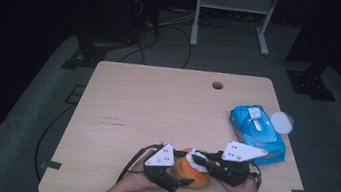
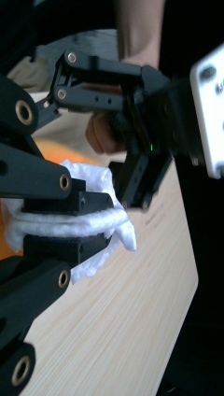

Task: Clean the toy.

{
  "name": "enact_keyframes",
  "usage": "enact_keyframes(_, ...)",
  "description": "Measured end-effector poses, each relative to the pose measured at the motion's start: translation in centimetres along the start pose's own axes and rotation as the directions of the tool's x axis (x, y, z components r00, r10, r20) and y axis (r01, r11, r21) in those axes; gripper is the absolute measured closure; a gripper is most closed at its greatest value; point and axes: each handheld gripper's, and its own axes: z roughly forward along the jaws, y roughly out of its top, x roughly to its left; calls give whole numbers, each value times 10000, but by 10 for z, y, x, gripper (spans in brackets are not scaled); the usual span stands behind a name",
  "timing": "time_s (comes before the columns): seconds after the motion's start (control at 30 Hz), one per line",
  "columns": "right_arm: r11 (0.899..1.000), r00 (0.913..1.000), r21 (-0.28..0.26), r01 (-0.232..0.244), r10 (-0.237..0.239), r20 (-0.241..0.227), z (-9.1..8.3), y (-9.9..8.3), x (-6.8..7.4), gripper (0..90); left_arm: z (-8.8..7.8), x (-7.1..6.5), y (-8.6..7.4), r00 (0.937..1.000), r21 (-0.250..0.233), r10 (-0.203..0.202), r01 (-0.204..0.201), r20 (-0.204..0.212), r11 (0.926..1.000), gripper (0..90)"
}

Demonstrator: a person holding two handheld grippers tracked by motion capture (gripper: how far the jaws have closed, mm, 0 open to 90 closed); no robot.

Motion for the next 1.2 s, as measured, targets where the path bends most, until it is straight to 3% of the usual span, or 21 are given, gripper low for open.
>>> enact_keyframes(0.07,9995,9997,161,254,-255,42,1,1,2,809,-1,1,0,9999,73,-88,88,-102,9999,127)
enact_keyframes(0.13,9999,10000,164,-6,7,-87,-2,-1,-4,809,-3,4,0,9988,106,-434,437,-208,9990,95)
enact_keyframes(0.2,9996,9996,161,-245,248,-133,-5,-2,-9,809,-3,8,-2,9968,85,-796,797,-62,9968,92)
enact_keyframes(0.3,9994,9996,249,-243,246,-118,-6,0,-7,808,0,4,-1,9988,179,-479,478,34,9987,182)
enact_keyframes(0.37,9997,9999,228,87,-84,-132,-2,3,-1,809,1,1,-1,9998,275,-217,216,26,9994,233)
enact_keyframes(0.5,9984,9993,459,337,-329,-173,2,6,-1,809,-2,1,-3,9998,273,-165,163,76,9995,270)
enact_keyframes(0.57,9976,9987,578,389,-407,304,-3,3,-7,809,-2,0,-3,9999,294,-51,48,103,9996,269)
enact_keyframes(0.6,9959,9951,785,453,-520,845,-7,0,-12,809,-2,-1,-3,9999,337,78,-82,110,9994,268)
enact_keyframes(0.67,9966,9942,821,51,-139,1062,-14,-6,-22,809,0,-3,-2,9997,298,204,-208,123,9993,259)
enact_keyframes(0.77,9963,9971,837,-173,110,754,-13,-7,-21,809,4,-7,0,9983,439,531,-541,226,9976,238)
enact_keyframes(0.9,9975,9994,680,-212,230,-262,0,-2,-13,809,4,-12,0,9938,617,1092,-1104,222,9920,233)
enact_keyframes(1.0,9967,9993,803,-149,177,-343,3,-1,-14,809,1,-10,0,9948,536,1006,-1013,159,9934,247)
enact_keyframes(1.03,9959,9988,792,-430,445,-177,-3,-5,-22,809,1,-9,-1,9952,472,964,-971,166,9942,273)
enact_keyframes(1.2,9918,9945,826,-975,938,471,-16,-17,-40,809,-5,0,-5,9980,316,598,-604,178,9977,297)
